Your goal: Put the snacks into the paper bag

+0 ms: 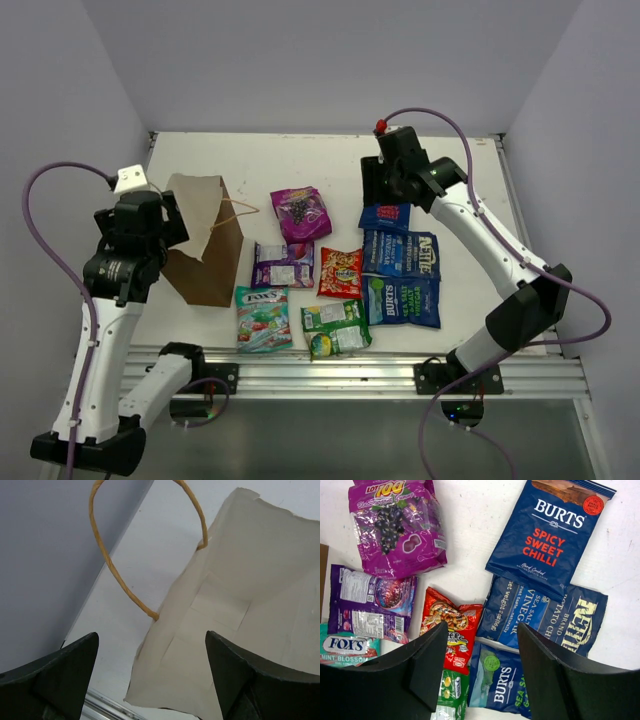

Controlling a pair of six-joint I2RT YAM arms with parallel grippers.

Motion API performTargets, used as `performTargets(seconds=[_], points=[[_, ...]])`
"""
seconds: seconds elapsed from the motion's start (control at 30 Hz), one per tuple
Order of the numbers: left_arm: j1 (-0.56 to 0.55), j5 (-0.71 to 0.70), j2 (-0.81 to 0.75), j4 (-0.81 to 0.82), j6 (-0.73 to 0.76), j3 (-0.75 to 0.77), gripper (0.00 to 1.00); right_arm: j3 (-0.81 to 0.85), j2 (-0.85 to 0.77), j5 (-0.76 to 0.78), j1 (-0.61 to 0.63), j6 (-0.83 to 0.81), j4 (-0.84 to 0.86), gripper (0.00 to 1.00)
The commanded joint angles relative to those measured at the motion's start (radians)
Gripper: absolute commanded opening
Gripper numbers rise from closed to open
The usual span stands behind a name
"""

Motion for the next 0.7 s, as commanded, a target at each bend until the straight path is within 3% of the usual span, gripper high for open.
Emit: performTargets(seconds=[0.0,0.1,0.4,0.43,0.67], points=[[0.086,0.053,-0.016,0.11,0.062,-0.039,0.91,0.027,-0.01,0.02,0.006,0.002,0.011,0.62],[0.109,0.056,-0.013,0.138,0.062,-0.071,0.85,0.042,0.005,0.021,0.006,0.003,-0.001,0.63],[0.121,0.154,0.01,0.186,0.061,-0.074,0.18,0.055,0.06,0.067,0.008,0.0,-0.009,0.65],[0.121,0.176,0.016,0.186,0.056,-0.076,0.03,0.052,0.088,0.08,0.008,-0.013,0.001,0.66],[0.12,0.207,0.018,0.181,0.042,-0.091,0.0,0.049,0.22,0.106,0.004,-0.061,0.109,0.7]])
